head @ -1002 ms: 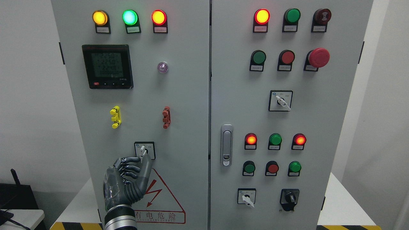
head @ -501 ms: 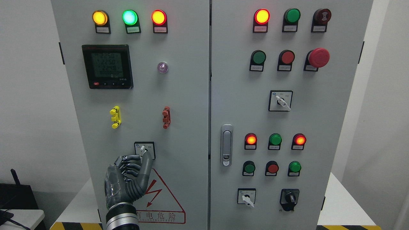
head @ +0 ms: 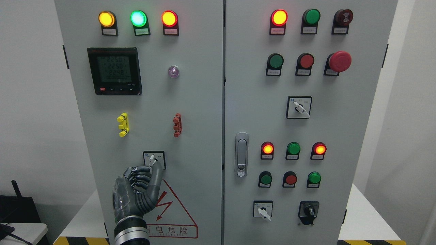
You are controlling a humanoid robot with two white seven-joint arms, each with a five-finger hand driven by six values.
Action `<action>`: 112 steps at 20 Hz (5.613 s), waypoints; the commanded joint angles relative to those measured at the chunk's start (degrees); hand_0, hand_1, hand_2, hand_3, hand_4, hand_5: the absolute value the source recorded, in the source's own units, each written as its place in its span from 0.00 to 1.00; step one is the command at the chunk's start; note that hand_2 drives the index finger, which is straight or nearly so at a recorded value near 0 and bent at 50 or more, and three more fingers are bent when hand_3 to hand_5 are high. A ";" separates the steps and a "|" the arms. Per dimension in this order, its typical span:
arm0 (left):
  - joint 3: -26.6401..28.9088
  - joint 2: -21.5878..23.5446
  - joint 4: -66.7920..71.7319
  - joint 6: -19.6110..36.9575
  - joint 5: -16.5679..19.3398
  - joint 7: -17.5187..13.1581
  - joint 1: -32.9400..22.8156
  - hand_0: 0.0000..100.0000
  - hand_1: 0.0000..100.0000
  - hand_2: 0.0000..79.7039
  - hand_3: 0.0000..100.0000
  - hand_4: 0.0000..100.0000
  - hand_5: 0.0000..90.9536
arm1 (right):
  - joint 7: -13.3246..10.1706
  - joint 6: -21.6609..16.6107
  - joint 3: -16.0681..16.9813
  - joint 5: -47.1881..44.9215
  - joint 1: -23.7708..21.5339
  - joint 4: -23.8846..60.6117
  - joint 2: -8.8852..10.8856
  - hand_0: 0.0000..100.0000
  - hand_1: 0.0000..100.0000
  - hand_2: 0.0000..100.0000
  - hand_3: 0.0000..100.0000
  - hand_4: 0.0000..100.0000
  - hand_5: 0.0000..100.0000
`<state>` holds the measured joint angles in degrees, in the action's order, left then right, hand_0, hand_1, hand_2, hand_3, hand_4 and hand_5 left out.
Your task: Turn on light switch 1
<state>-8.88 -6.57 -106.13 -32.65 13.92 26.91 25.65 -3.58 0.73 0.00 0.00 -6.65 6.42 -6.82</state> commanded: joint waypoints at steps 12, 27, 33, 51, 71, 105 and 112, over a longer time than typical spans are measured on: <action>-0.17 -0.11 0.05 -1.71 0.15 0.16 0.89 0.22 0.40 0.63 0.75 0.78 0.87 | -0.02 -0.02 -0.97 -1.41 -0.03 0.00 -0.04 0.12 0.39 0.00 0.00 0.00 0.00; -0.17 -0.03 0.23 -2.24 -0.03 0.86 1.15 0.23 0.38 0.65 0.76 0.78 0.86 | -0.02 0.06 -0.97 -1.41 -0.03 0.00 0.05 0.12 0.39 0.00 0.00 0.00 0.00; -0.17 -0.03 0.40 -2.41 -0.03 0.78 1.59 0.25 0.37 0.65 0.76 0.78 0.86 | -0.02 -0.02 -0.97 -1.41 -0.03 0.00 -0.04 0.12 0.39 0.00 0.00 0.00 0.00; -0.26 -0.03 0.49 -3.38 0.06 0.78 2.03 0.26 0.37 0.66 0.76 0.79 0.87 | -0.02 -0.02 -0.97 -1.41 0.05 0.00 0.05 0.12 0.39 0.00 0.00 0.00 0.00; -0.26 -0.03 0.93 -4.17 0.06 0.78 2.38 0.27 0.37 0.65 0.76 0.79 0.87 | -0.02 0.06 -0.97 -1.41 -0.03 0.00 -0.04 0.12 0.39 0.00 0.00 0.00 0.00; -0.26 -0.03 1.02 -4.17 -0.03 0.60 2.73 0.40 0.29 0.68 0.80 0.81 0.90 | -0.02 -0.02 -0.97 -1.41 0.05 0.00 0.05 0.12 0.39 0.00 0.00 0.00 0.00; -0.35 0.06 1.28 -4.17 -0.03 0.51 2.73 0.43 0.29 0.69 0.81 0.82 0.90 | -0.02 -0.02 -0.97 -1.41 -0.03 0.00 -0.04 0.12 0.39 0.00 0.00 0.00 0.00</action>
<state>-9.18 -6.57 -105.14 -37.01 13.94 27.53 28.38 -3.58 0.70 0.00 0.00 -6.63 6.42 -6.82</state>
